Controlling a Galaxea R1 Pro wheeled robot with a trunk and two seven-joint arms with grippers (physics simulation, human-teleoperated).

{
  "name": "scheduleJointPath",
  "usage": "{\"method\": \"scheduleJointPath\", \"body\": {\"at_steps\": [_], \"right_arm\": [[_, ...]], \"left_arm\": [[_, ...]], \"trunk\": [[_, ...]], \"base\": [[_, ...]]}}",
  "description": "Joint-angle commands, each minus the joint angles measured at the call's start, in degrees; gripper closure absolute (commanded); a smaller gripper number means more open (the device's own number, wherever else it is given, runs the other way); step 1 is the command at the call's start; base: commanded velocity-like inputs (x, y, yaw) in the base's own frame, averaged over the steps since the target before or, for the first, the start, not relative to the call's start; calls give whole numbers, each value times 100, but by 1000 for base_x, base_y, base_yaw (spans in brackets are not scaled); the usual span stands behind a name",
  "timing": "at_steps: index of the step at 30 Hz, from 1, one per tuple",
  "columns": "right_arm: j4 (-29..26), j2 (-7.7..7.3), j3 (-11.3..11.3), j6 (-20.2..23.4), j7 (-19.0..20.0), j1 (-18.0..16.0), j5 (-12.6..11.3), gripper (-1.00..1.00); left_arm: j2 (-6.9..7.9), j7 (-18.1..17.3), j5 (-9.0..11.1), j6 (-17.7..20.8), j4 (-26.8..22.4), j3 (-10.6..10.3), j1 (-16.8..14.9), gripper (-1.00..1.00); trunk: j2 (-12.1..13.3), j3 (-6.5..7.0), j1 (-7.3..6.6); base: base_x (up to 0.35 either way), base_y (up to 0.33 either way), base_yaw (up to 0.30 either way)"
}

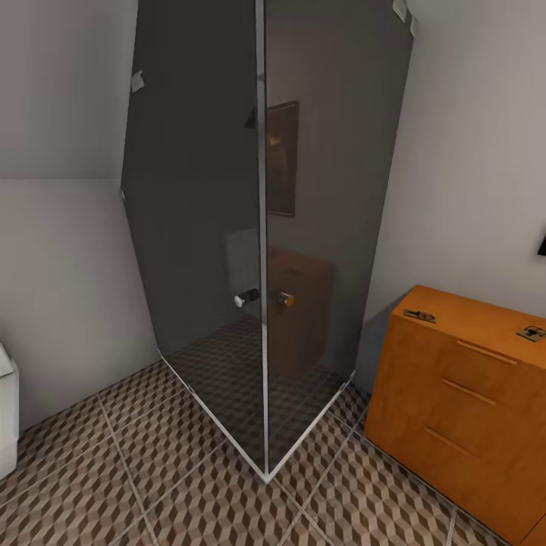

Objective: Take the four mousetraps from the cabinet in the bathroom and place them on the bathroom floor. Make sure all four end up on the same floor surface, and ensure that at least two of them are either under or directly next to the same bathroom sink.

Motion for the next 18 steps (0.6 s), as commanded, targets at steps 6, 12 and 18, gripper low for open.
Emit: {"method": "scheduleJointPath", "body": {"at_steps": [6, 12, 18], "right_arm": [[5, -1, 5, -23, 1, -4, -1, -100], [5, 12, -7, -23, 3, -4, -10, -100], [5, 19, -5, -26, 5, -4, -15, -100]], "left_arm": [[-9, -1, 7, 3, 2, 0, -3, -100], [-30, -9, 9, 3, -13, 7, -1, -100], [-75, -16, 10, -110, -77, 16, -4, -100]], "trunk": [[-3, -6, 0], [-3, -6, 0], [-3, -6, 0]], "base": [[0, 0, 0], [0, 0, 0], [0, 0, 0]]}}
